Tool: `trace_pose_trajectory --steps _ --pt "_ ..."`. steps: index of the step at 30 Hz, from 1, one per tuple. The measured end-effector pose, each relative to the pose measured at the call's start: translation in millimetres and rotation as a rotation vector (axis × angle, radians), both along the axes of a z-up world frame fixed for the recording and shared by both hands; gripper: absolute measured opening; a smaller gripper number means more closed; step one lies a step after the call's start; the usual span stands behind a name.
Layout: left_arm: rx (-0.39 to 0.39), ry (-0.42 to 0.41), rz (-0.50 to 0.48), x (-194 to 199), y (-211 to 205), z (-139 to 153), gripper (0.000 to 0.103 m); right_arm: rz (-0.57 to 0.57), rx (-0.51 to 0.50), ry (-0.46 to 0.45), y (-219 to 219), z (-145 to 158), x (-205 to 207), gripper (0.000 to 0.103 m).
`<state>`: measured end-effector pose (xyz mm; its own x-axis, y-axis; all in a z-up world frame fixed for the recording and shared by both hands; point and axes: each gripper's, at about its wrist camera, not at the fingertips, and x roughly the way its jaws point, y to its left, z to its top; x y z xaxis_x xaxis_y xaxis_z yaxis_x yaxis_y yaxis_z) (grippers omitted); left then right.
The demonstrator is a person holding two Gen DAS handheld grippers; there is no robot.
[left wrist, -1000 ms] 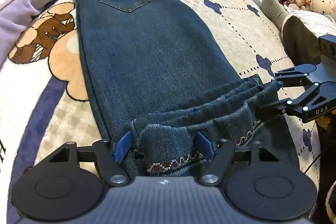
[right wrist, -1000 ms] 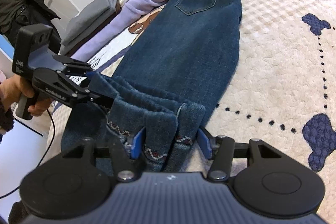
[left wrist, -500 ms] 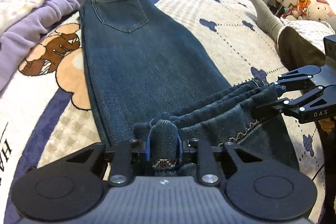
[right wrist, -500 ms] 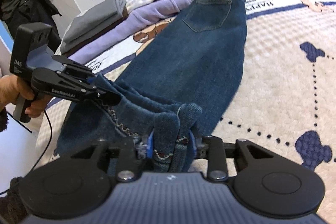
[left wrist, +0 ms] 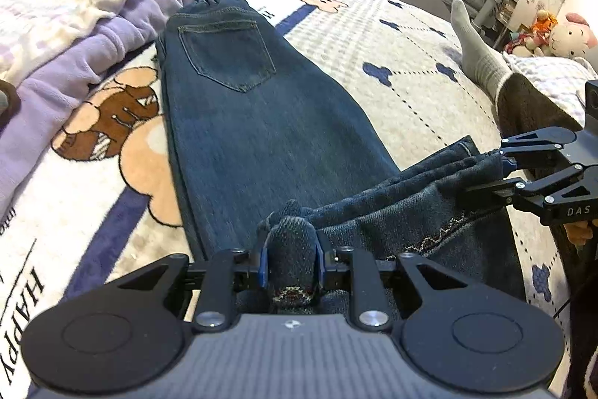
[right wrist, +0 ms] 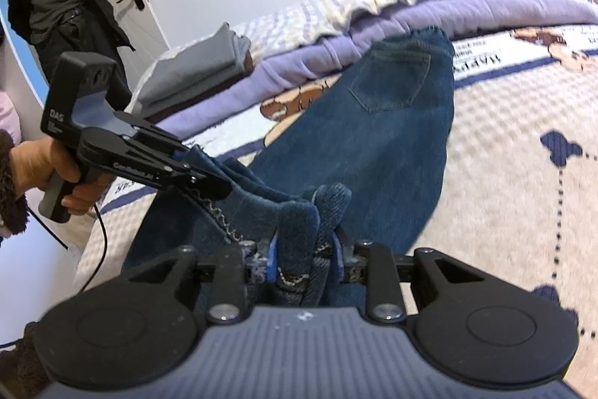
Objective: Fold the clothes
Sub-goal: 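Lower the folded hems onto the jeans and open both grippers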
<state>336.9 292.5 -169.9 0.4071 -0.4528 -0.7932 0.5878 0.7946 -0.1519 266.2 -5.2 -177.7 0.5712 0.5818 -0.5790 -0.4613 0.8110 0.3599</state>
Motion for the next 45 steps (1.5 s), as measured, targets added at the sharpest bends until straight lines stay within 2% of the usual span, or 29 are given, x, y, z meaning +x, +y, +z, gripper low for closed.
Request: trace_pose_trajectory --steps 7,14,17,20,24,29,32,35,36,37,38,40,45 --pt "-0.035 -0.031 0.074 26 1 8 0.023 -0.027 -0.002 -0.036 0 5 31 0.028" --pt "-0.007 -0.051 0.112 56 -13 4 0.024 -0.062 -0.011 -0.039 0 -6 66 0.028" --pt "0.038 -0.024 0.132 67 -22 -9 0.029 -0.08 -0.015 0.0 -2 -19 79 0.03" --pt "0.077 -0.004 0.154 71 -26 -18 0.042 -0.095 -0.021 0.064 -3 -35 90 0.04" --pt "0.057 -0.007 0.189 68 -20 -17 0.044 -0.098 -0.058 0.07 -8 -40 90 0.054" --pt "0.011 -0.017 0.241 68 1 -2 0.044 -0.126 -0.025 0.062 -22 -31 81 0.054" --pt "-0.042 0.009 0.254 68 9 3 0.044 -0.113 0.03 0.081 -26 -28 78 0.052" --pt "-0.039 0.029 0.25 71 5 1 0.041 -0.107 0.053 0.106 -24 -29 80 0.049" --pt "-0.029 0.032 0.246 70 1 -1 0.04 -0.109 0.043 0.108 -21 -30 82 0.045" --pt "-0.027 0.038 0.245 70 0 -3 0.031 -0.113 0.036 0.112 -19 -32 83 0.04" --pt "-0.032 0.047 0.25 70 -1 -5 0.018 -0.117 0.029 0.114 -17 -33 84 0.031" --pt "-0.057 0.049 0.272 68 -1 -5 0.018 -0.125 0.019 0.099 -15 -32 81 0.024" --pt "-0.078 -0.002 0.263 64 -2 2 0.017 -0.15 0.051 0.042 -24 -16 69 0.019"
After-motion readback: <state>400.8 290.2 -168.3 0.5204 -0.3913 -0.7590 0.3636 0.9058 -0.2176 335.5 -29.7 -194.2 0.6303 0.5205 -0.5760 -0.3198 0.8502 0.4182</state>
